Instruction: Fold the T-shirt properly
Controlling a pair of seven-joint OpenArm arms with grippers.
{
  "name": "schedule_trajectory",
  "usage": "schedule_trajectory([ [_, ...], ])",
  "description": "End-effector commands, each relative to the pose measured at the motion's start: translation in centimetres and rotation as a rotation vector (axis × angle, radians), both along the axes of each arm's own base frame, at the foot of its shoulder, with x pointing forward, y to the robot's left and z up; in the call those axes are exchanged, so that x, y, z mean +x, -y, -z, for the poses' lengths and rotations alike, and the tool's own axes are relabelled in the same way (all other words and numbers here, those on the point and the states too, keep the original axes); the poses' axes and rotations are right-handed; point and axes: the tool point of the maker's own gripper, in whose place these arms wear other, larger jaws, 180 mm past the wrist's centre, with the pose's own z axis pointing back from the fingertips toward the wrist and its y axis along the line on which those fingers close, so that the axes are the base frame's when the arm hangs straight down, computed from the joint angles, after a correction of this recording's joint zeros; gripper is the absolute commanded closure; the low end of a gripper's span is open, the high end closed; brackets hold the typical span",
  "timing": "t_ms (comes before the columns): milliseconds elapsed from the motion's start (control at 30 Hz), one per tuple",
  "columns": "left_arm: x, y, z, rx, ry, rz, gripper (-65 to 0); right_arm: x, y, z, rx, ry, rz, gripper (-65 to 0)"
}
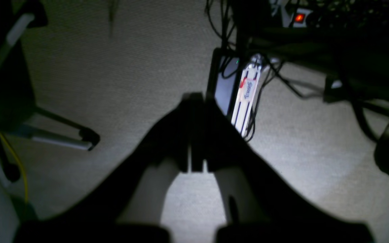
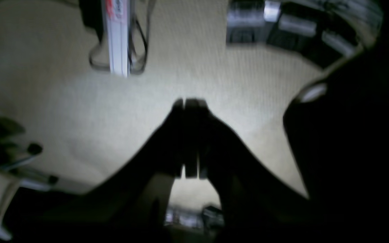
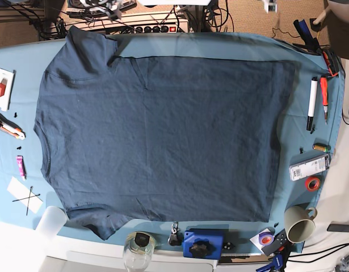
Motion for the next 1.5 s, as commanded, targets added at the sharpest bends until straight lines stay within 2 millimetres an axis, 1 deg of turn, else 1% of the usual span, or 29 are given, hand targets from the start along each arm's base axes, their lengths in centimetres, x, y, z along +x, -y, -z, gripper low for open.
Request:
schedule_trajectory([
  [0,-0.5,-0.3,-0.9,-0.002,0.02,0.011,0.0,-0.4,0.7,-0.8,-0.001,0.004,-0.01,0.0],
  [133,-0.4,0.0,-4.3,-0.02,0.099,0.062,0.0,-1.0,1.8,-3.9,0.002,0.028,0.001,0.0],
  [300,-0.1,0.5,-8.9,-0.065,0.128,0.025,0.0,-1.2,3.4,-8.4,0.015,0.057,0.164,0.0],
  [433,1.5,0.9,-12.9,-0.07,0.202,0.048,0.0,-0.6,4.0,-12.1,0.085,0.092,0.248,0.0],
  [567,3.7,1.7,-17.2,-0.063,0.29,0.103,0.0,0.7,4.8,-16.1,0.156,0.145,0.305,0.0],
  [633,4.7,2.2,-19.1,-0.062,0.311,0.134,0.0,1.9,5.4,-18.1,0.181,0.19,0.319,0.0],
  [733,6.6,2.9,-21.5,-0.056,0.341,0.176,0.0,4.2,6.7,-21.4,0.209,0.284,0.329,0.0],
  [833,8.6,3.1,-23.6,-0.032,0.376,0.198,0.0,7.2,8.3,-25.1,0.208,0.426,0.309,0.0],
  [900,10.0,2.9,-25.0,-0.004,0.424,0.188,0.0,9.0,9.3,-27.4,0.191,0.519,0.294,0.0],
  [1000,11.3,2.7,-26.5,0.018,0.466,0.182,0.0,10.7,10.3,-30.2,0.149,0.615,0.264,0.0],
  [1100,11.8,2.9,-26.9,0.017,0.485,0.189,0.0,11.4,10.8,-31.6,0.112,0.657,0.238,0.0],
  [1200,12.0,2.9,-26.9,0.018,0.485,0.189,0.0,11.5,10.2,-31.9,0.129,0.661,0.181,0.0],
  [1233,12.0,2.9,-26.9,0.018,0.485,0.189,0.0,11.4,10.1,-31.8,0.131,0.659,0.179,-7.6],
  [1300,12.0,2.9,-26.9,0.017,0.485,0.188,0.0,11.3,10.1,-31.7,0.129,0.651,0.178,-25.6],
  [1333,12.0,2.9,-26.9,0.017,0.485,0.187,0.0,11.2,10.1,-31.7,0.128,0.647,0.179,-31.9],
  [1367,12.0,2.9,-26.9,0.017,0.485,0.188,0.0,11.2,10.1,-31.7,0.129,0.65,0.182,-34.8],
  [1467,12.0,2.9,-26.9,0.017,0.485,0.188,0.0,11.1,9.9,-31.5,0.135,0.671,0.214,-35.1],
])
